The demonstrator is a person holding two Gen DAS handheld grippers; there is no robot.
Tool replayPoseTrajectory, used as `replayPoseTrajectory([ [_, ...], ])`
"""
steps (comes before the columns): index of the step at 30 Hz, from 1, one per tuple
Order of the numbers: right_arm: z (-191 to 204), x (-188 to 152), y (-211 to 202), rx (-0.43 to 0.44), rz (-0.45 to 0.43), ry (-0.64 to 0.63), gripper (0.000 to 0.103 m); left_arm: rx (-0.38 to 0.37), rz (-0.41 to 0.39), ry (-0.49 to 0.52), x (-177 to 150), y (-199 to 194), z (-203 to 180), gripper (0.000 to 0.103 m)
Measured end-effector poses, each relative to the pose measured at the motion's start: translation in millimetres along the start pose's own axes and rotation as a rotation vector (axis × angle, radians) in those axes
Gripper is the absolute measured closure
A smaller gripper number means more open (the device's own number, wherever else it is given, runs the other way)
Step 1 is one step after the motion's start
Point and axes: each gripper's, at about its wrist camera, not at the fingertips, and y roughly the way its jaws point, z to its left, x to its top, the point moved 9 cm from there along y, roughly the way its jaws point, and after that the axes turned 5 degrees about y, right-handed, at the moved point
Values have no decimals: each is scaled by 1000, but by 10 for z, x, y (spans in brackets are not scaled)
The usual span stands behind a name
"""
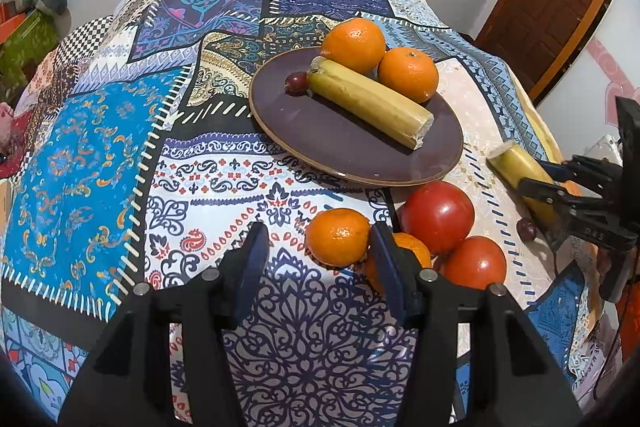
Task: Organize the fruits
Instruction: 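Grasp a tangerine with the left tool while the right tool grasps the second yellow cylinder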
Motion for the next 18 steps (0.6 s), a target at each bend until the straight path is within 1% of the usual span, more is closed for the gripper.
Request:
replayPoseTrajectory([
  [3, 6, -75, -25, 6, 3, 17, 69, -13, 13, 0, 38, 43, -31, 55],
  [6, 21, -96, -16, -3, 1, 3, 68, -22, 42, 10, 54, 123, -76, 63],
  [7, 31, -95, 2, 5, 6, 4, 68, -31, 52, 13, 54, 153, -87, 68],
  [12, 50, -88, 15, 10, -18, 7, 69, -43, 54, -4, 54, 147, -76, 68],
  [18, 43, 29, -58, 35, -64, 46, 69, 3, 18, 15, 56, -20, -56, 68],
])
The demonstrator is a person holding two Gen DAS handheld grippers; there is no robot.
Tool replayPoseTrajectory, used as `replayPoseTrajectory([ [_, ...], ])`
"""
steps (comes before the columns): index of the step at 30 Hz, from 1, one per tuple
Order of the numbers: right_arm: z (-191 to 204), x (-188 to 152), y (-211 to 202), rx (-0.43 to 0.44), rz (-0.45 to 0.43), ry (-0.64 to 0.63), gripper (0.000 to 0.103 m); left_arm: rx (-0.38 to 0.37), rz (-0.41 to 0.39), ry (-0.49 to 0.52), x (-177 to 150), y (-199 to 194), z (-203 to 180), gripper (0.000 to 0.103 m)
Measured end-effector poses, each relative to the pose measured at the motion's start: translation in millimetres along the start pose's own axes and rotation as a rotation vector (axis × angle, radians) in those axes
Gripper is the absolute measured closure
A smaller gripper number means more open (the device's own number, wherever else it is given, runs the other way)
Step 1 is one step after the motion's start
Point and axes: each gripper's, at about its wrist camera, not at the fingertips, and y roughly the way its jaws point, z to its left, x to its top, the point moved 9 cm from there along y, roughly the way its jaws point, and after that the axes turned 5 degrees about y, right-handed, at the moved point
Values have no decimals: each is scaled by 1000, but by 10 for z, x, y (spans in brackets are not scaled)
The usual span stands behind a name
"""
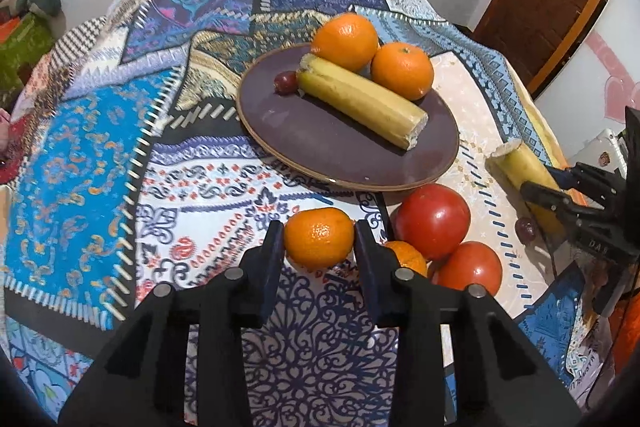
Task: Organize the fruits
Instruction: 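Grasp a tangerine with the left tool while the right tool grasps the second yellow cylinder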
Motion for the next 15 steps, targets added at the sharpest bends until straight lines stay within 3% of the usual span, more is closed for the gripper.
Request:
replayPoseTrajectory([
  [7, 201, 362, -83, 24, -75, -28, 69, 28, -83, -3, 185, -276, 81, 68],
  [15, 582, 783, 74, 55, -123, -102, 69, 35, -123, -13, 458, -295, 160, 68],
])
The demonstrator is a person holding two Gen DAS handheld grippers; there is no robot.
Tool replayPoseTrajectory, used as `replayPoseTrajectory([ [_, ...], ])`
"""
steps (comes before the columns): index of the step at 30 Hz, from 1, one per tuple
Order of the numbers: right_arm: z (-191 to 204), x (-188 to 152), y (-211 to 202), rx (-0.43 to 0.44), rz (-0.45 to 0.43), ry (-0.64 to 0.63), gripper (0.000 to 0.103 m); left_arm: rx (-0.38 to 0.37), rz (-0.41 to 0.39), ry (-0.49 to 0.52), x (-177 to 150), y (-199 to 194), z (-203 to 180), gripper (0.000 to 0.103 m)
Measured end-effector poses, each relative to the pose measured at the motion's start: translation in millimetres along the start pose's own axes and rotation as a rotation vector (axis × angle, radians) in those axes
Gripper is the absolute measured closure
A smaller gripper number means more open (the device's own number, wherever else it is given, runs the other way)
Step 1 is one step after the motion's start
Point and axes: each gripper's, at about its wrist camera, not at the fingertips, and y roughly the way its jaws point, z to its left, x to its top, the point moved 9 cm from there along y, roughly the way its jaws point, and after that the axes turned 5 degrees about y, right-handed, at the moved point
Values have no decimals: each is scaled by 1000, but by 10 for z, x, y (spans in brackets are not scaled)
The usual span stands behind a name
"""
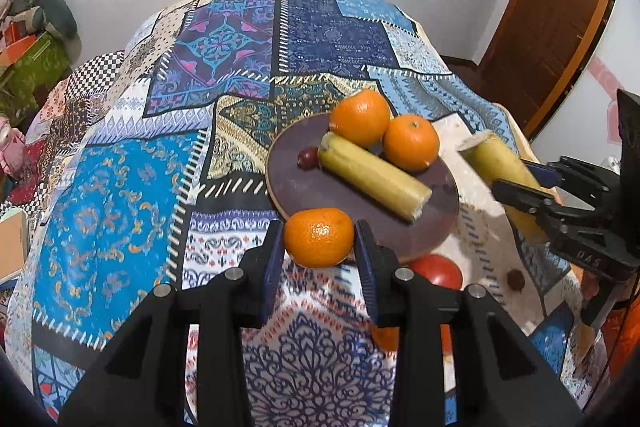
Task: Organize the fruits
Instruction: 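Place the tangerine and yellow cylinder on the plate and open both tools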
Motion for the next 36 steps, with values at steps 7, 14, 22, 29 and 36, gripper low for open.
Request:
replayPoseTrajectory([
  [7, 163, 219, 270, 20, -6, -32, 69, 0, 5, 2, 186, 218, 33, 68],
  [14, 223, 321, 467, 22, -3, -50, 69, -9, 44, 5, 299, 567, 38, 68],
  [22, 207, 249, 628, 24, 38, -52, 69, 10, 89, 11, 318, 922, 73, 68],
  [29, 185, 237, 662, 29, 34, -49, 69, 26, 105, 6, 314, 1056, 120, 68],
  [36, 165, 225, 710, 32, 50, -39, 69, 42, 101, 21, 327, 1077, 106, 68],
])
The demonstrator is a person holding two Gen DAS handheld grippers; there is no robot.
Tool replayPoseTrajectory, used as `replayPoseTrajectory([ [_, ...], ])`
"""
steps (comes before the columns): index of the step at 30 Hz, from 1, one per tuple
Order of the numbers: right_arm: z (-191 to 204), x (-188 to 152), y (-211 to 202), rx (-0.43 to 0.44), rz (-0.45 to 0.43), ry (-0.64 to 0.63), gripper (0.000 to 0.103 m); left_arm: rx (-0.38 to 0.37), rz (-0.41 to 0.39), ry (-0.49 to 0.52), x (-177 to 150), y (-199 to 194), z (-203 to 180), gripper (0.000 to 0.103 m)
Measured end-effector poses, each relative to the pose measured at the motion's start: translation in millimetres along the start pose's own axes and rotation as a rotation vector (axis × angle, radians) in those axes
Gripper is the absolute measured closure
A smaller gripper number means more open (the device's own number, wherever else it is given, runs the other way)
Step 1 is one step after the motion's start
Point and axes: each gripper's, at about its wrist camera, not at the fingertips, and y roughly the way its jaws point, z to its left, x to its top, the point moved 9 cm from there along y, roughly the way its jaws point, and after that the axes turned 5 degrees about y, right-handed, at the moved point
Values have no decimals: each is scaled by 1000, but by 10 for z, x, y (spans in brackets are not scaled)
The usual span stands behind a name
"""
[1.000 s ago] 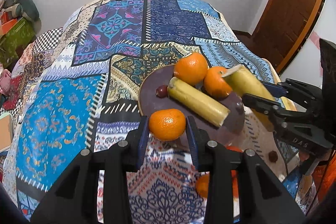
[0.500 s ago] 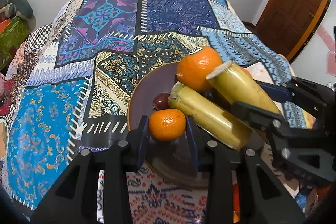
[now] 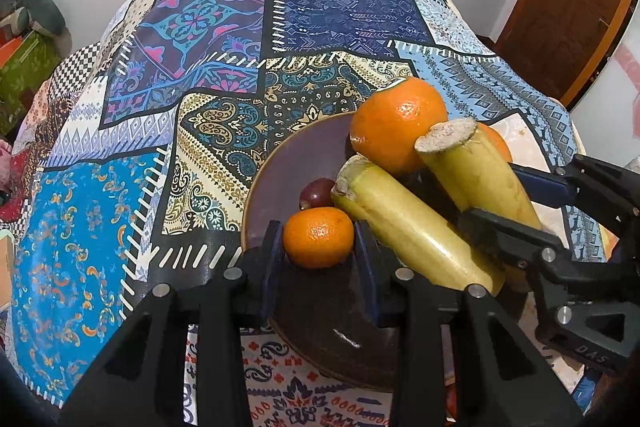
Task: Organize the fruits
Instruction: 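Place the tangerine and yellow cylinder on the plate and open both tools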
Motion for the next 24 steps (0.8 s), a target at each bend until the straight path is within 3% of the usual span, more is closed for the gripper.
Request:
replayPoseTrajectory([
  [6, -21, 0, -4, 7, 13, 30, 69, 1, 5, 5, -12, -16, -10, 65],
  [8, -29, -1, -21, 5, 17, 38, 69, 4, 1, 5, -18, -52, -6, 55],
  [11, -25, 24, -120, 8, 3, 43, 67, 9, -16, 5, -17, -155, -11, 52],
  [16, -15, 72, -419, -4, -38, 41, 59, 5, -55, 5, -10, -453, -53, 52],
  [24, -2, 34, -1043, -7, -118, 80, 56, 29, -151, 61, -103, -1142, -224, 46],
])
